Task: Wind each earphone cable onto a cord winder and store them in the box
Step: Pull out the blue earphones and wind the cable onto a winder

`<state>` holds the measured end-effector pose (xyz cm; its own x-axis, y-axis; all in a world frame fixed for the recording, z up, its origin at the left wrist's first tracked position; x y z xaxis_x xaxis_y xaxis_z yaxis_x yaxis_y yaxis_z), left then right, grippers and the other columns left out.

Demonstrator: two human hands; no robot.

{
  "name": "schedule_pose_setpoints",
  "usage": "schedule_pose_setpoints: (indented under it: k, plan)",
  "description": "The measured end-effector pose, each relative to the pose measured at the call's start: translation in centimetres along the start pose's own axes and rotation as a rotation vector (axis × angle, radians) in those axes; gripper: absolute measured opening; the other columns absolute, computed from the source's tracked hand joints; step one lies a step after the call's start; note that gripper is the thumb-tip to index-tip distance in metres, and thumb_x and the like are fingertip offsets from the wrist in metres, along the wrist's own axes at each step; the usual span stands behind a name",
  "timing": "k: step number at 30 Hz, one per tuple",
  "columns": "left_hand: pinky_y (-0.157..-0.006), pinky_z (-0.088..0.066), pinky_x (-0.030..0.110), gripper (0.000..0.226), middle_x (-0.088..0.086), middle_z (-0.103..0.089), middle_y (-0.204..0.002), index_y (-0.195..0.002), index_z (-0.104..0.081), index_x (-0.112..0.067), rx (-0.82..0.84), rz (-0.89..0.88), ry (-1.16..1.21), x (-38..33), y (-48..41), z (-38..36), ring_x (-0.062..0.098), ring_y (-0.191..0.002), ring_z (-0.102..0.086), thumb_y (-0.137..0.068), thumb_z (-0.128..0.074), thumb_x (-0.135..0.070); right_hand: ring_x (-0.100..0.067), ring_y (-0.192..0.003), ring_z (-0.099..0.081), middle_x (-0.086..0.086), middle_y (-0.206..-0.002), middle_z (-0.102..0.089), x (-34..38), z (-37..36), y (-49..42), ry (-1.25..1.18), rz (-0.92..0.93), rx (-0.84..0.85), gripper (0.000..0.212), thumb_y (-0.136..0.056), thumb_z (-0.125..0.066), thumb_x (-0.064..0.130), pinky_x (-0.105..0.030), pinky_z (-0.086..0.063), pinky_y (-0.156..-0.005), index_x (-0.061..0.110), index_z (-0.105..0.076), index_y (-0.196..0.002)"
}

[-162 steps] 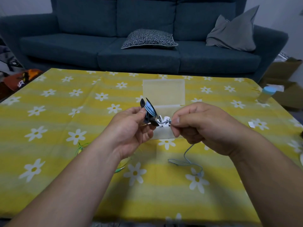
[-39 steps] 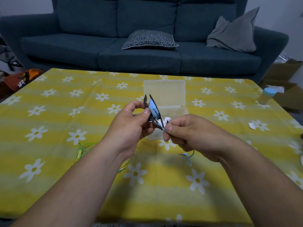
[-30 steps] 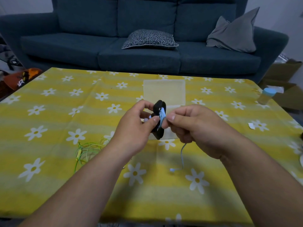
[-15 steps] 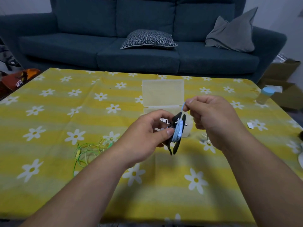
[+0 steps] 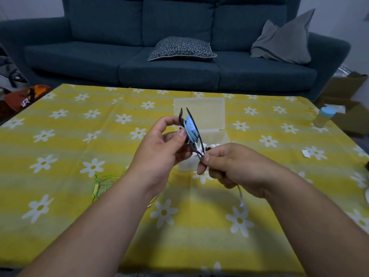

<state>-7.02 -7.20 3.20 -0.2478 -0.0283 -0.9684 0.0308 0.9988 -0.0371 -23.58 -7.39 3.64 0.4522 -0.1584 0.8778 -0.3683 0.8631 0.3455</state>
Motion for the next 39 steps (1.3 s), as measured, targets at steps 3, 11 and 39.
schedule_pose_setpoints:
  k: [3,11,39]
  plan:
    - [-0.069,-0.054,0.03,0.015,0.005,-0.068,-0.078,-0.114,-0.057,-0.014,-0.073,0.023,-0.027,0.2,-0.3,0.4,0.016,-0.067,-0.063,-0.1,-0.054,-0.013,-0.013,-0.049,-0.028,0.003,-0.057,-0.039,0.2,0.0,0.2,0.006,0.02,0.026,0.032,-0.102,-0.05,0.024,-0.025,-0.022,-0.049,0.01,-0.072,-0.083]
    - [-0.061,-0.052,0.028,0.009,0.006,-0.068,-0.081,-0.107,-0.058,-0.018,-0.088,0.103,-0.102,0.2,-0.3,0.6,0.015,-0.061,-0.059,-0.102,-0.051,-0.014,-0.012,-0.05,-0.03,0.011,-0.05,-0.041,0.7,0.3,0.8,0.092,0.051,-0.024,0.033,-0.099,-0.057,0.026,-0.025,-0.025,-0.049,0.014,-0.072,-0.073]
    - [-0.067,-0.049,0.018,0.025,0.001,-0.062,-0.098,-0.108,-0.064,-0.033,0.23,-0.039,-0.61,0.6,0.5,-0.4,0.005,-0.067,-0.059,-0.093,-0.065,-0.014,-0.021,-0.061,-0.04,0.006,-0.05,-0.047,1.5,3.0,1.0,-0.074,0.25,-0.506,0.028,-0.093,-0.064,0.022,-0.034,-0.036,-0.063,0.01,-0.07,-0.069]
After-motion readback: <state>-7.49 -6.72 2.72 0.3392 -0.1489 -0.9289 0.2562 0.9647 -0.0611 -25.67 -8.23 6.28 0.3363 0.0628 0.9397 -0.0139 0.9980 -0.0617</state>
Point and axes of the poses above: each hand's wrist, its own y-axis away from the middle knuckle, its own z-axis out of the back of the hand, x = y × z, the point moved 2 cm from there along -y, towards the middle knuckle
